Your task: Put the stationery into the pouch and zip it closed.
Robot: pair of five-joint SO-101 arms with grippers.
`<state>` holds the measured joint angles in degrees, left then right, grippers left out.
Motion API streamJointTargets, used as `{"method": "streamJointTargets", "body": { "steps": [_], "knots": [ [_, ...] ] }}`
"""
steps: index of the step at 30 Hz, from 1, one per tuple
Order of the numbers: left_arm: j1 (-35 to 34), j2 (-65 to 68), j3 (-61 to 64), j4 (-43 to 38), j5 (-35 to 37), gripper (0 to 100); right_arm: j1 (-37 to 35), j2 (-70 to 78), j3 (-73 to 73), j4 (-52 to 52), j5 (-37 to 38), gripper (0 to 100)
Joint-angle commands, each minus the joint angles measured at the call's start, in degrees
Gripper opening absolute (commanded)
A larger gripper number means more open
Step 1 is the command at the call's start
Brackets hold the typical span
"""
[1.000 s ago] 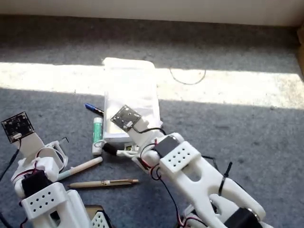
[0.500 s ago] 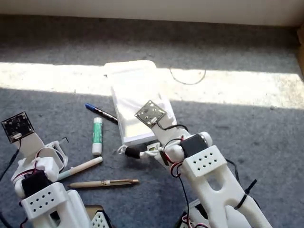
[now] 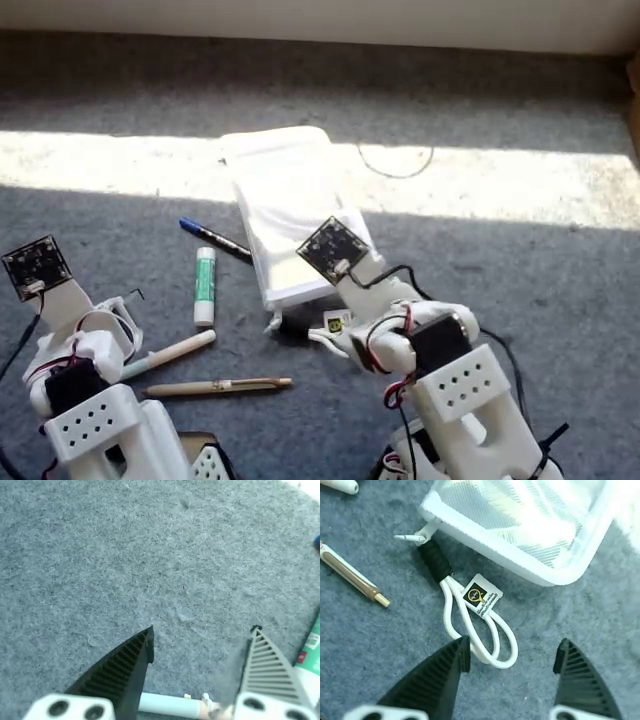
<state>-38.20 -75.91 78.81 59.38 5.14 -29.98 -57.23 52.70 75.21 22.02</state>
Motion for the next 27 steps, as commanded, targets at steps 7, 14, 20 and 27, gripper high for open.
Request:
{"method": "streamJointTargets", "body": {
  "steps": [7, 14, 20, 27],
  "knots": [
    [-0.13, -0.84, -0.48, -0.97, 0.26, 28, -12.18, 0.48, -0.57, -8.75, -4.04, 26.2],
    [-0.13, -0.84, -0.48, -0.97, 0.26, 28, -14.2, 12.26, -0.4, -19.12, -4.57, 26.2],
    [-0.13, -0.84, -0.48, -0.97, 0.26, 28, -16.13, 16.92, 2.33, -26.86, -7.47, 26.2],
    [-0.13, -0.84, -0.48, -0.97, 0.26, 28, -21.93, 17.8, 5.32, -37.05, -15.65, 21.5]
  ]
}}
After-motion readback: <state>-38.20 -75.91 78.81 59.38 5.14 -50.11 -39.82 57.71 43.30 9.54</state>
